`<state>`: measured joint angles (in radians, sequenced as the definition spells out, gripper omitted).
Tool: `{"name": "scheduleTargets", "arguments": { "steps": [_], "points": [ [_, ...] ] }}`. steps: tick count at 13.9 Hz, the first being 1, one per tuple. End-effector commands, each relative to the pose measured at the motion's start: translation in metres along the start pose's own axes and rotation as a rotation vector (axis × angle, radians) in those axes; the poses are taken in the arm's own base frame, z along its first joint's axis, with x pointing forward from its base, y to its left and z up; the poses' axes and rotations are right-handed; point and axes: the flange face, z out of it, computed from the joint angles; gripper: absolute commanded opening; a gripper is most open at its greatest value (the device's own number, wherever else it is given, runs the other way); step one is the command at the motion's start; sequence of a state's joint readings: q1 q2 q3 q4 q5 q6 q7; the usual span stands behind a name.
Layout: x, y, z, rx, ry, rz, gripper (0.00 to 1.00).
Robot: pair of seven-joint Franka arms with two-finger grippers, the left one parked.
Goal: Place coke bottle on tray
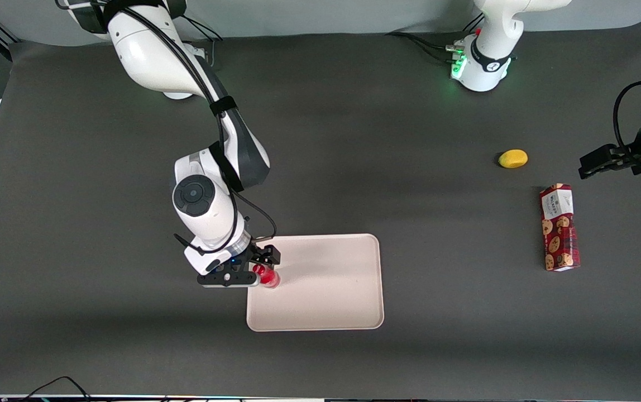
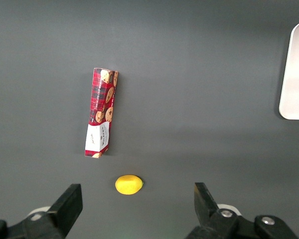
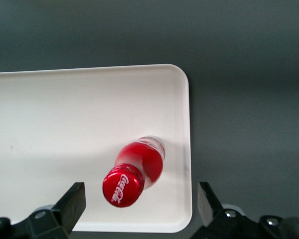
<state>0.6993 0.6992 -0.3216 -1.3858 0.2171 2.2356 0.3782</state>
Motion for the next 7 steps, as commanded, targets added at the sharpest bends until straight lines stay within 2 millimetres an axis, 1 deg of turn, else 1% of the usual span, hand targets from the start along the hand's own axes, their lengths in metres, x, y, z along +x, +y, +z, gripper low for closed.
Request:
{"name": "scheduleTargets", "arguments": {
  "steps": [1,2,3,4,5,6,7],
  "points": [
    [0.012,-0.001,-0.039,0.042,0.042,0.006,1.00],
    [0.015,0.005,-0.065,0.057,0.054,0.009,1.00],
    [0.019,0.019,-0.087,0.062,0.044,0.017,1.00],
    [0.024,0.039,-0.113,0.069,0.021,0.032,1.00],
    [0.019,0.047,-0.146,0.080,-0.007,0.009,1.00],
    [0.012,0.064,-0.176,0.082,-0.051,-0.028,1.00],
    [0.009,0.094,-0.207,0.086,-0.081,-0.041,1.00]
  ]
}}
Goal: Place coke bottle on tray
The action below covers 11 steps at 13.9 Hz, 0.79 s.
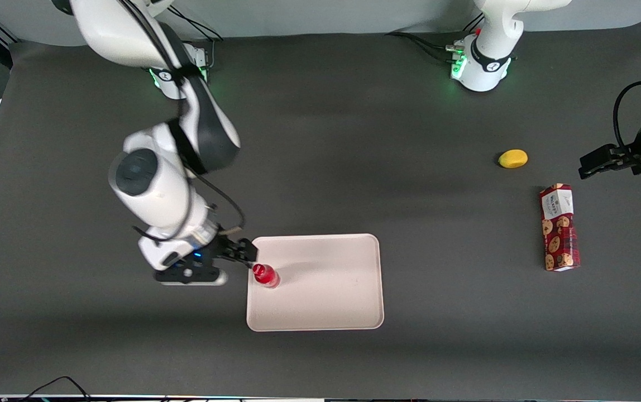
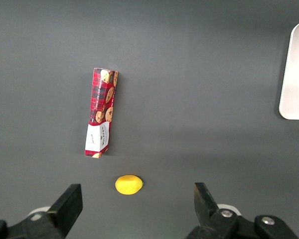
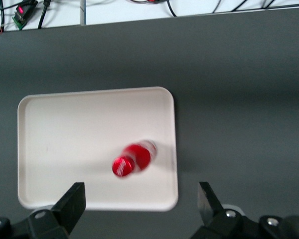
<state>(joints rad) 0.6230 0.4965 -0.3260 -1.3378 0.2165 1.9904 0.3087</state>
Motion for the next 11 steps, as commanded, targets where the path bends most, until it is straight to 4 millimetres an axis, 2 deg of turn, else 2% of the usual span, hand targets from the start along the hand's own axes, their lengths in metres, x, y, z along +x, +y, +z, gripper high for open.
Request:
{"name": "scheduleTargets", "arguments": {
  "steps": [1,3,5,6,8,9,11],
  "points": [
    [-0.021,0.069,-0.090,0.044,-0.081,-0.044,1.00],
    [-0.027,0.140,-0.131,0.021,-0.048,0.017,1.00],
    [-0.030,0.173,-0.154,-0.103,-0.008,-0.010,1.00],
    [-0.034,0.190,-0.163,-0.109,-0.012,0.015,1.00],
    [-0.040,0.216,-0.176,-0.111,-0.030,0.054,1.00],
    [-0.039,0.235,-0.177,-0.104,-0.030,0.076,1.00],
    [-0.040,0.245,-0.160,-0.085,-0.042,0.087,1.00]
  ]
}}
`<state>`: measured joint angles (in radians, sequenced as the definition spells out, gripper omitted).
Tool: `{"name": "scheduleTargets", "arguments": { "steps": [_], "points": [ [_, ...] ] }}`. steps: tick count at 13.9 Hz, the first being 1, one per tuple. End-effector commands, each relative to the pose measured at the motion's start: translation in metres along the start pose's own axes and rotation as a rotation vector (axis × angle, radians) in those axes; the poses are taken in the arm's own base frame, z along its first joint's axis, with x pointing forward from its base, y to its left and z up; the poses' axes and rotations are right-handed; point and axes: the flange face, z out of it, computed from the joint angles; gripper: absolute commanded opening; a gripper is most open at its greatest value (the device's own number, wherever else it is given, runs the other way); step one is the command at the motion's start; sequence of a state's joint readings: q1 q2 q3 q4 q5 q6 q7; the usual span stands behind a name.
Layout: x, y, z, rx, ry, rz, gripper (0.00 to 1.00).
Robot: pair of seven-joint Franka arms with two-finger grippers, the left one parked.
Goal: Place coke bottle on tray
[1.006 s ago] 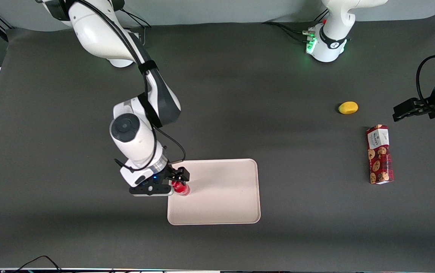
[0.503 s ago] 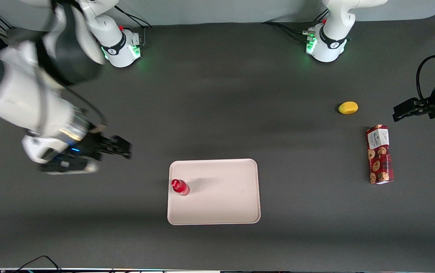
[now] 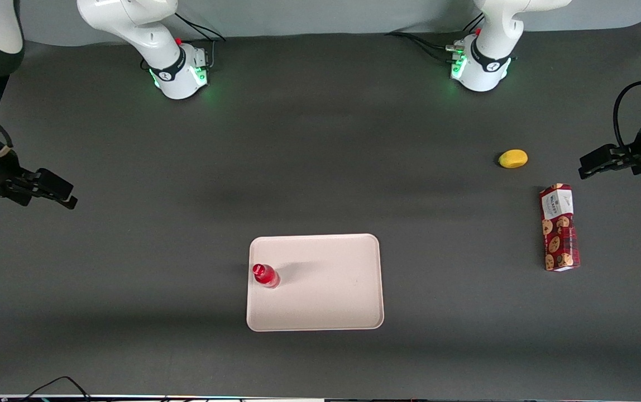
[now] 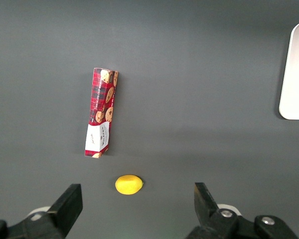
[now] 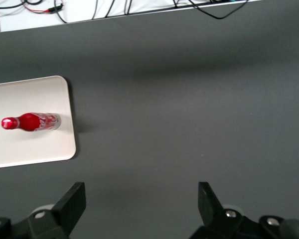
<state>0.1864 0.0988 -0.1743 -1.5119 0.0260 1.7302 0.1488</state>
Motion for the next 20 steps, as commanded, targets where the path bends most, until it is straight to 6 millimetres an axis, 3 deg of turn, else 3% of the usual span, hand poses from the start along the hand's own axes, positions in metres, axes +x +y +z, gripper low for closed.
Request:
{"name": "scheduleTargets", "arguments": {
  "steps": [1,2,3,5,8,11,14,20],
  "points": [
    [-0.011,0.017,0.022,0.016,0.010,-0.002,1.00],
    [-0.019,0.027,0.030,0.022,0.030,0.014,1.00],
    [-0.020,0.029,0.029,0.021,0.031,0.015,1.00],
    [-0.022,0.053,0.028,0.012,0.002,0.041,1.00],
    [-0.030,0.069,0.004,0.007,-0.017,0.056,1.00],
    [-0.043,0.069,-0.006,0.009,-0.010,0.023,1.00],
    [-0.032,0.065,-0.033,0.019,0.033,0.023,1.00],
    [-0.033,0.066,-0.032,0.011,0.010,0.022,1.00]
  ]
}}
